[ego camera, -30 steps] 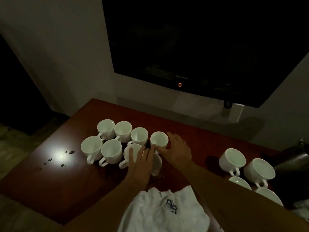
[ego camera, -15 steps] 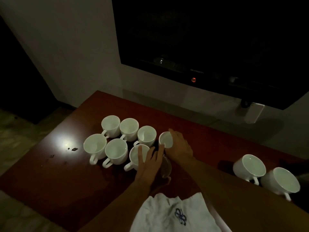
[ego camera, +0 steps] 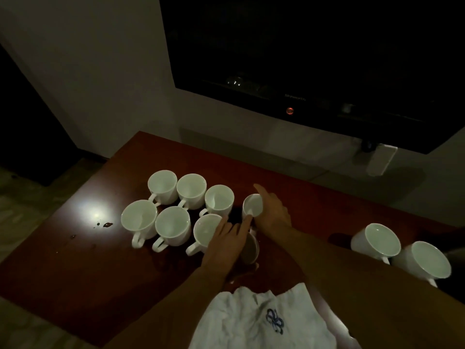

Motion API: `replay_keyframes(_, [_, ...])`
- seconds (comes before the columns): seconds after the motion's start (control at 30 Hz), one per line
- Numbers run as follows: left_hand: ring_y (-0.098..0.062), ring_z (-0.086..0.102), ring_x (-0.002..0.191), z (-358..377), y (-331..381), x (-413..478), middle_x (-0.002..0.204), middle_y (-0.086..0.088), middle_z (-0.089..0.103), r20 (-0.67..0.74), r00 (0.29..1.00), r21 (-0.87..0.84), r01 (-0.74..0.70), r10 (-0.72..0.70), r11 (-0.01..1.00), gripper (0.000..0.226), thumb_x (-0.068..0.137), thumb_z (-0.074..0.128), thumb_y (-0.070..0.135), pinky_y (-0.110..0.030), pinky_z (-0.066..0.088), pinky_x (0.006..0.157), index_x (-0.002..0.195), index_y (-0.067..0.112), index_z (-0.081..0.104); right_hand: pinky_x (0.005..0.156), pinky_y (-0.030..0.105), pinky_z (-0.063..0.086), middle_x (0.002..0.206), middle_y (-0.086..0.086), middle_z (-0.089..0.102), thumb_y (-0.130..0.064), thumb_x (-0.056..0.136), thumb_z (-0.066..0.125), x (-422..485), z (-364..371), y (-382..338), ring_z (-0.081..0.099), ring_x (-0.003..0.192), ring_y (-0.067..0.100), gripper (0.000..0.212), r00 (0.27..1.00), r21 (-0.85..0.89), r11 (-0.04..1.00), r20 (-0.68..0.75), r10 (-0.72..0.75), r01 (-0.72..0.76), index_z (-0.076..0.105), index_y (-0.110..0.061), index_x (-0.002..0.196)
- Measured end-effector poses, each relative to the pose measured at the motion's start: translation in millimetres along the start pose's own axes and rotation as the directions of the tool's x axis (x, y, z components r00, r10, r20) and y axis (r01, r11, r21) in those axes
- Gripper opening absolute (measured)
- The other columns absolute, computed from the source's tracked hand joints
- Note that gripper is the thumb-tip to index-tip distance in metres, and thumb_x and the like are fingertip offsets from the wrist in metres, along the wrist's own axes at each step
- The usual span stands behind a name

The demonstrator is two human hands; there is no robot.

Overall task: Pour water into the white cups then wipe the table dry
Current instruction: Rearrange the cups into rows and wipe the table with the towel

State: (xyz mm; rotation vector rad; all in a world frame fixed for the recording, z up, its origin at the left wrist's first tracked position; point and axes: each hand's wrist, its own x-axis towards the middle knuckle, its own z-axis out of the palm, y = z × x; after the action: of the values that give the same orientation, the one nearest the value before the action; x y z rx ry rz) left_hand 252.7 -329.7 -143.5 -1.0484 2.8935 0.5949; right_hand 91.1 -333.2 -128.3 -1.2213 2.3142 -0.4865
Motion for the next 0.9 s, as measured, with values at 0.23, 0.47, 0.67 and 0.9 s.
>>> replay_keyframes(0.23, [-0.018, 0.04, 0.131, -3.7, 4.4, 1.9, 0.138, 0.0, 0.052, -0.061, 0.998, 0.056, -0.024, 0.028, 0.998, 0.074, 0.082, 0.076, 0.047, -0.029, 0.023, 0.114, 0.141, 0.02, 0.042, 0.097, 0.046, 0.048, 0.14, 0.005, 0.048, -0.034, 0.064, 0.092, -20.1, -27.5, 34.2, 0.049, 0.128, 0.029, 0.112, 0.999, 0.051, 0.998, -0.001, 0.045, -0.045, 0.024, -0.041, 0.153])
replay_keyframes(0.47, [-0.02, 0.036, 0.129, -12.8, 42.7, 18.4, 0.139, 0.0, 0.048, 0.025, 0.998, -0.018, -0.056, 0.056, 0.998, 0.083, 0.077, 0.072, 0.06, -0.037, 0.043, 0.1, 0.143, 0.019, 0.039, 0.101, 0.048, 0.049, 0.14, 0.004, 0.05, -0.028, 0.064, 0.093, -41.3, -60.9, 81.7, 0.049, 0.129, 0.027, 0.11, 0.993, 0.066, 0.991, -0.023, 0.119, -0.118, 0.027, -0.039, 0.151])
replay_keyframes(0.67, [-0.02, 0.034, 0.132, 0.8, 92.1, 26.9, 0.143, 0.0, 0.044, 0.076, 0.993, -0.035, -0.083, 0.085, 0.996, 0.083, 0.079, 0.074, 0.055, -0.04, 0.04, 0.099, 0.145, 0.02, 0.036, 0.097, 0.046, 0.049, 0.143, 0.004, 0.048, -0.027, 0.062, 0.094, -45.5, -88.4, 119.6, 0.048, 0.13, 0.028, 0.111, 0.989, 0.076, 0.986, -0.016, 0.147, -0.146, 0.028, -0.039, 0.15])
replay_keyframes(0.9, [-0.02, 0.035, 0.132, 26.4, 134.3, 43.3, 0.142, 0.0, 0.045, 0.095, 0.986, 0.026, -0.138, 0.135, 0.99, 0.072, 0.086, 0.074, 0.038, -0.037, 0.044, 0.099, 0.144, 0.02, 0.036, 0.095, 0.04, 0.048, 0.139, 0.003, 0.052, -0.027, 0.059, 0.095, -36.6, -105.3, 154.7, 0.051, 0.126, 0.025, 0.11, 0.986, 0.069, 0.986, -0.05, 0.157, -0.154, 0.032, -0.035, 0.148])
